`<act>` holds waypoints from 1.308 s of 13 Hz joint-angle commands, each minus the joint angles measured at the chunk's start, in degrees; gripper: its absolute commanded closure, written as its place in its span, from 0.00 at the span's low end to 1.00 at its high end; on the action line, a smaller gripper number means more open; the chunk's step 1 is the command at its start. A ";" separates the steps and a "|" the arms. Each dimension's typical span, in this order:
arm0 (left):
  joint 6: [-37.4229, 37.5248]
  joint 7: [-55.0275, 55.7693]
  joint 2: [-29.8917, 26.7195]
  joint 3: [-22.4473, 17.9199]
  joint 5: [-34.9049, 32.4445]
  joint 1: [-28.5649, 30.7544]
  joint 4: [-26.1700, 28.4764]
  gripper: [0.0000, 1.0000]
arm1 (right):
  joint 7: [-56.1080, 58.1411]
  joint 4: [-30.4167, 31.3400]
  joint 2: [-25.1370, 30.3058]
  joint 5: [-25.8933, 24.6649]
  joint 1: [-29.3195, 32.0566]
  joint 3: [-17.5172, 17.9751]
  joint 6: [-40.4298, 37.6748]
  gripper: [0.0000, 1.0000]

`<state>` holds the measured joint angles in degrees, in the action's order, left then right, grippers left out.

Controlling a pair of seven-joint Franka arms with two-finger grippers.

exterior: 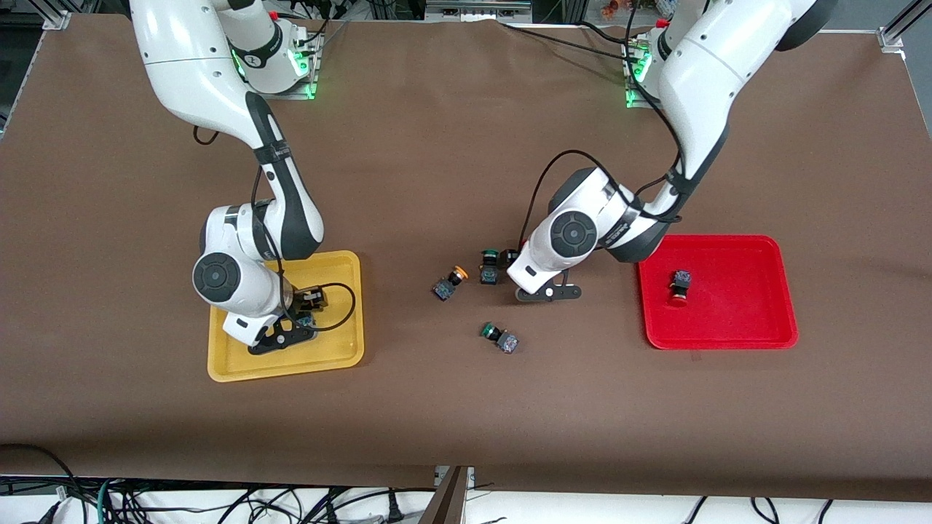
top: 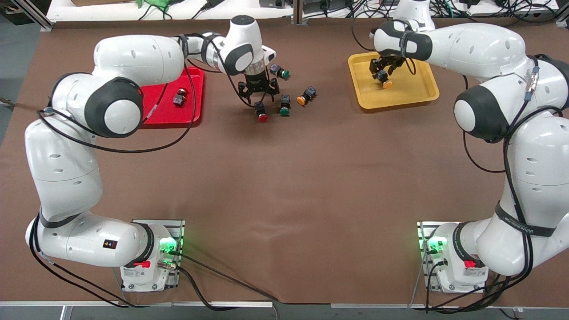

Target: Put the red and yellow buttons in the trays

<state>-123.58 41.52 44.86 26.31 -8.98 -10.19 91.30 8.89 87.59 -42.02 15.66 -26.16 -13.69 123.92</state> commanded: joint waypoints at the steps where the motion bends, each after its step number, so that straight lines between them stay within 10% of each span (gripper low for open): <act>1: 0.09 1.63 -0.30 -0.74 -1.13 -0.35 1.16 0.00 | -9.80 -4.69 1.50 2.97 -0.73 0.59 -8.23 0.02; 3: 0.09 1.81 0.23 -1.00 -2.97 -0.62 1.69 0.15 | -25.94 -5.41 1.06 2.88 -3.62 2.34 -7.91 0.02; 4: 0.09 2.59 0.40 -1.00 -2.98 -0.79 1.69 0.55 | -34.38 -5.41 0.71 2.88 -5.38 3.48 -7.55 0.02; 7: 0.53 4.18 0.85 -1.09 -4.20 -1.85 1.52 1.00 | -51.47 -5.50 -1.66 3.14 -9.52 5.95 -0.99 0.02; 11: 13.05 0.35 -4.41 -1.18 -4.38 2.18 -0.84 1.00 | -62.40 -5.41 -4.74 3.67 -12.77 8.06 7.91 0.02; 17: 26.20 -36.36 -9.18 -1.00 -4.73 19.92 -4.20 1.00 | -66.28 -4.88 -7.64 3.85 -15.85 8.15 14.78 0.03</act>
<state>-98.38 15.29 36.04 24.67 -12.90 4.57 86.59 -56.57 82.70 -49.40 18.36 -41.35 -5.36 137.59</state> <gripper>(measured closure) 0.599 0.018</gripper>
